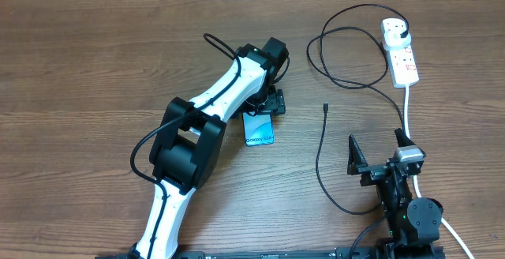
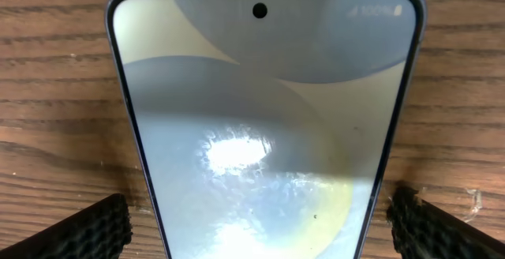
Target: Plug charger to phone and switch on socket
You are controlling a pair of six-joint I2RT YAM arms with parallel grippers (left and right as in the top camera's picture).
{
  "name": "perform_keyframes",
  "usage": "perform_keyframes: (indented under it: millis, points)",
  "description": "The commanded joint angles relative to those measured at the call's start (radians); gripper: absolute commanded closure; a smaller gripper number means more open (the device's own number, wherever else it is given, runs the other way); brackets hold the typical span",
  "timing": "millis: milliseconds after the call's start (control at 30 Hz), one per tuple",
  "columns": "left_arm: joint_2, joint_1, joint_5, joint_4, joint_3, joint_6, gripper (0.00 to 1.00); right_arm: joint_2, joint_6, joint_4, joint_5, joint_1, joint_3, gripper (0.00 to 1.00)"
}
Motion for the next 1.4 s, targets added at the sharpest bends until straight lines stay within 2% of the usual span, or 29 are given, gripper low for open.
perform_keyframes:
  millis: [0, 700, 1367]
  points:
    - [0.023, -0.015, -0.022, 0.003, -0.031, 0.008, 0.00, -0.010, -0.001, 0.002, 0.010, 0.006, -0.010, 0.00]
    - [-0.061, -0.013, -0.046, 0.005, -0.034, 0.000, 0.00, -0.010, -0.001, 0.002, 0.009, 0.006, -0.010, 0.00]
    - [-0.061, -0.012, -0.074, 0.151, -0.179, -0.008, 0.00, -0.010, -0.001, 0.002, 0.009, 0.006, -0.010, 0.00]
